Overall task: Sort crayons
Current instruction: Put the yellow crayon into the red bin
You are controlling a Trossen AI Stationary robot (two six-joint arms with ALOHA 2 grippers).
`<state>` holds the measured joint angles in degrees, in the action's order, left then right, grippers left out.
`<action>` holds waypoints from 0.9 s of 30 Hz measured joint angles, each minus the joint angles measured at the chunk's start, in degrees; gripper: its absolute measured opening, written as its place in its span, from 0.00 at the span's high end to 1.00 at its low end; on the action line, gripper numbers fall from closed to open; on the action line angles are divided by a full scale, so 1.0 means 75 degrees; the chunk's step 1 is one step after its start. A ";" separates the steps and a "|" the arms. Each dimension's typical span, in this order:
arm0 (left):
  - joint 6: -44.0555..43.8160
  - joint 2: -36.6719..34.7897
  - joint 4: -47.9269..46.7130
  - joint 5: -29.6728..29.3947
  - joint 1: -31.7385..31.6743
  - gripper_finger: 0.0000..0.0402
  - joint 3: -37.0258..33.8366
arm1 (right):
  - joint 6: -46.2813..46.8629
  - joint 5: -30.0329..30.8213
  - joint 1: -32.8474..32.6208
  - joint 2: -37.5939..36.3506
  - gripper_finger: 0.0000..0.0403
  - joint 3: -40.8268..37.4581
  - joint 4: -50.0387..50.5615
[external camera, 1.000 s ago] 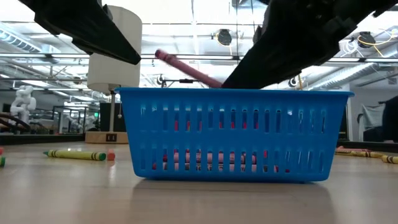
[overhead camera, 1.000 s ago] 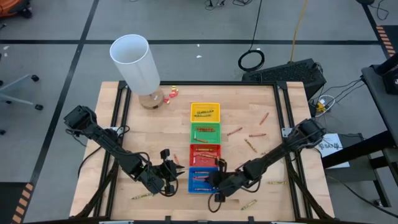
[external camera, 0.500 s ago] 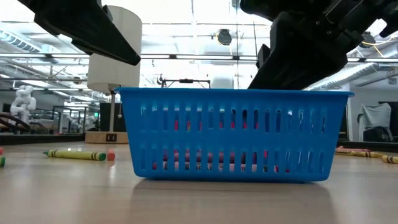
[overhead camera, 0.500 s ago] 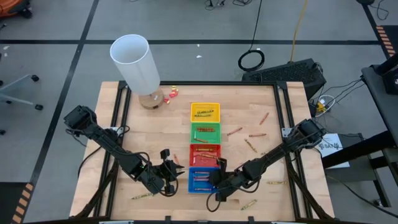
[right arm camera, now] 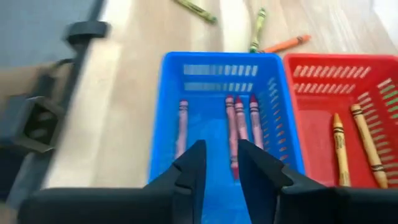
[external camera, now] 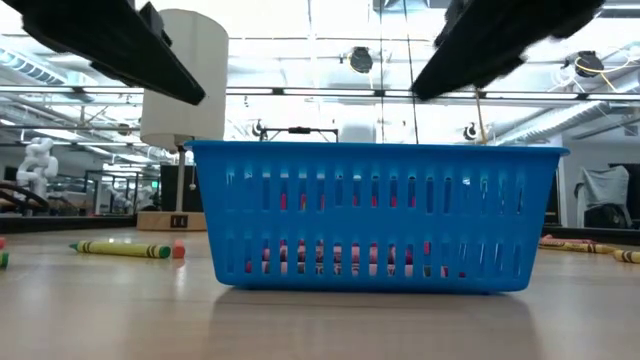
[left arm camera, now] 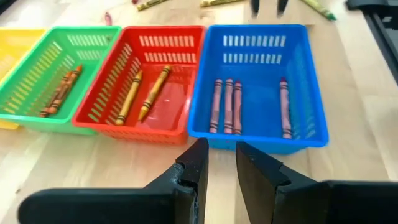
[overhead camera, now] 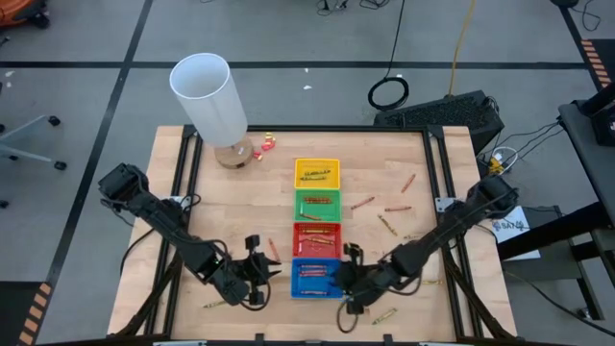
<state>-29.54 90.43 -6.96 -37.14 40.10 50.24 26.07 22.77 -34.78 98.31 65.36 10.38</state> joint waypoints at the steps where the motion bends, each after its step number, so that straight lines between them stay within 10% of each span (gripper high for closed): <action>1: 0.0054 0.0000 -0.0003 -0.0049 0.0064 0.79 0.0000 | -0.0037 0.0000 -0.0096 -0.0092 0.81 0.0000 0.0052; 18: 0.0178 0.0050 -0.1131 -0.0325 0.0562 0.79 0.0000 | -0.1652 0.1394 -0.0947 -0.0209 0.81 0.0000 0.0223; 27: 0.0183 0.0050 -0.1205 -0.0326 0.0508 0.79 0.0000 | 0.0105 0.3066 -0.0937 -0.0918 0.81 0.0006 0.2636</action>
<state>-28.16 90.80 -16.00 -39.59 43.91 50.24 26.86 45.77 -41.81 91.43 65.41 30.15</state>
